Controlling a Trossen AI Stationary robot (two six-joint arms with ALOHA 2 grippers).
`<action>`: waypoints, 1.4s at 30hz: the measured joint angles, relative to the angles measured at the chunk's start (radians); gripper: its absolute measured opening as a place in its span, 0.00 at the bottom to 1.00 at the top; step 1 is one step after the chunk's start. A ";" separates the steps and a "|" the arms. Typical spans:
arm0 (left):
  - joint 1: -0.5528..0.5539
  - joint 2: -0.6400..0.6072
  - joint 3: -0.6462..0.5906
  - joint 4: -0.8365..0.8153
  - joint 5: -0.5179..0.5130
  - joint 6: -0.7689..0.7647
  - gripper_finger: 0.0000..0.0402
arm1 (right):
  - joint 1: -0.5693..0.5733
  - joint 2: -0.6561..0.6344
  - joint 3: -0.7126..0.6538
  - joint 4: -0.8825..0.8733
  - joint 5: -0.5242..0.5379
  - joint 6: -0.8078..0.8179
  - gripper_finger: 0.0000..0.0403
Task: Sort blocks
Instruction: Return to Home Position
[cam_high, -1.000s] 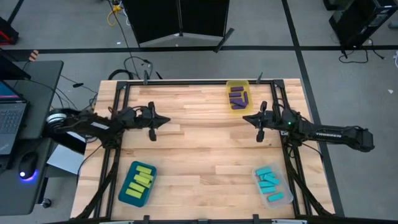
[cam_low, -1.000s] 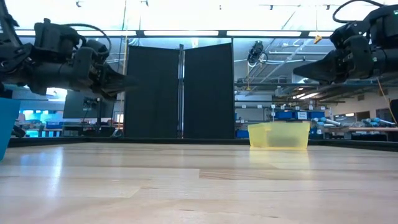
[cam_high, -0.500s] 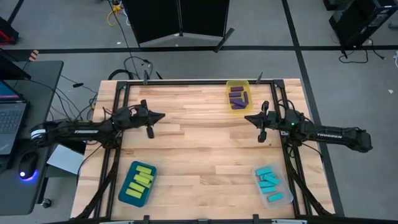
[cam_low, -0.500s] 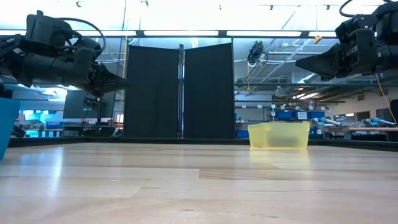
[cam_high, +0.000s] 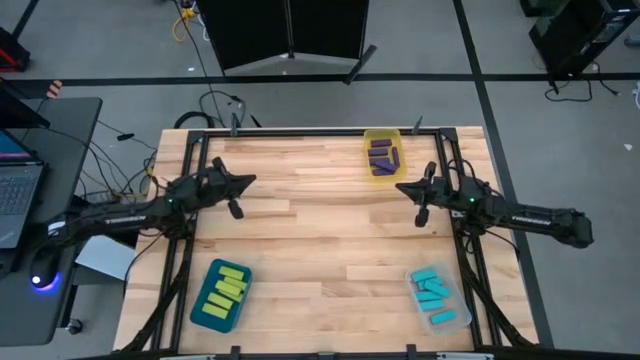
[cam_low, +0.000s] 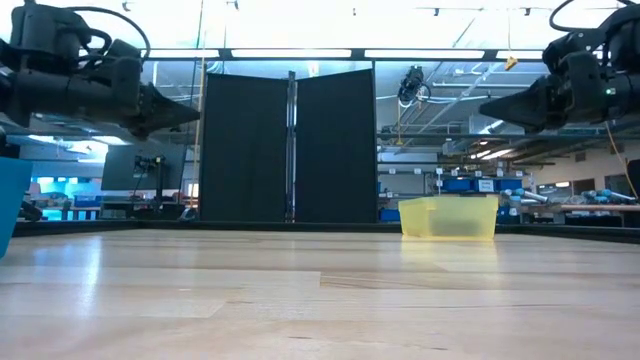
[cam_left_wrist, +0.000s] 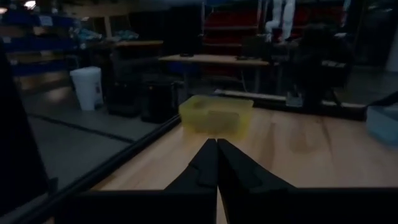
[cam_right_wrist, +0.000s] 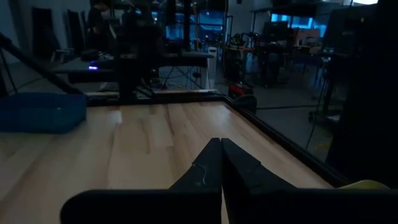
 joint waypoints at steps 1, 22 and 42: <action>-0.006 -0.037 0.000 -0.045 -0.014 -0.002 0.02 | 0.000 -0.012 0.000 -0.006 0.000 0.000 0.02; -0.111 -0.449 0.000 -0.416 -0.157 -0.071 0.02 | 0.000 -0.100 0.000 -0.140 0.147 0.023 0.02; -0.110 -0.434 0.001 -0.459 -0.196 -0.128 0.02 | -0.001 -0.092 0.000 -0.134 0.244 0.018 0.05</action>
